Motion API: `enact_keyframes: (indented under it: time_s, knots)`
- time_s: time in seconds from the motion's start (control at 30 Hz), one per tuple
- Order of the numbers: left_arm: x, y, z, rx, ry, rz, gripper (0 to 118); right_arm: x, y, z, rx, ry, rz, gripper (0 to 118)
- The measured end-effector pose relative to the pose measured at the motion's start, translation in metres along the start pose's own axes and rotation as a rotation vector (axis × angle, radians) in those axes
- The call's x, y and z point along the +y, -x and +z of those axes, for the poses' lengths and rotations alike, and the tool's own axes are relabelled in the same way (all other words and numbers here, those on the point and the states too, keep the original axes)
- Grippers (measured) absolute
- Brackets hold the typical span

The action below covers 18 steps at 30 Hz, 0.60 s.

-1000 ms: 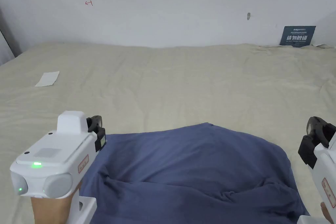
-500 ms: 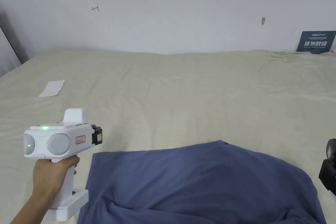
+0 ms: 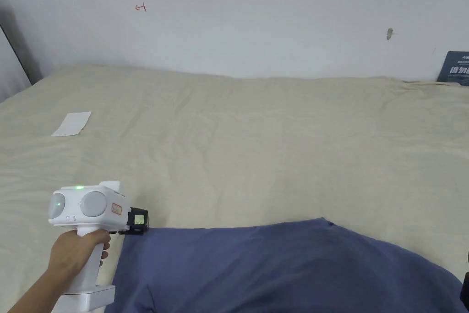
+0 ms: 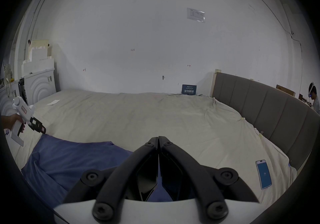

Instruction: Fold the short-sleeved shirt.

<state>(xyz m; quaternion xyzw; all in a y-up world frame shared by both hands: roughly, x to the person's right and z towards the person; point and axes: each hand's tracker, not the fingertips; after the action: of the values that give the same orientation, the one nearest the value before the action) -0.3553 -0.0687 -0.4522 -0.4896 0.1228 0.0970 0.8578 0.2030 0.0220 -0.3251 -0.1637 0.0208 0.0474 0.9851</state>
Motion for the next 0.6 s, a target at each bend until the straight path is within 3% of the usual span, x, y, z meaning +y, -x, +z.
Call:
enact_keyframes:
  time_s: [0.07,0.27,0.43,0.53,0.6]
  knots:
    - [0.002,0.000,-0.008,-0.009,0.019,0.001,90,-0.003,-0.001,-0.002,0.003,0.012,0.010,0]
    - [0.000,-0.006,-0.022,0.030,0.069,-0.030,86,-0.003,0.002,-0.001,0.007,0.027,0.021,0]
    - [-0.009,-0.023,-0.010,0.000,0.083,-0.026,40,-0.005,-0.001,0.002,0.008,0.044,0.025,0]
    - [-0.006,-0.026,-0.006,0.001,0.072,-0.070,3,-0.005,-0.003,0.002,0.006,0.054,0.026,0]
    - [-0.008,-0.030,0.001,-0.008,0.053,-0.076,2,-0.006,-0.008,0.000,0.007,0.061,0.021,0]
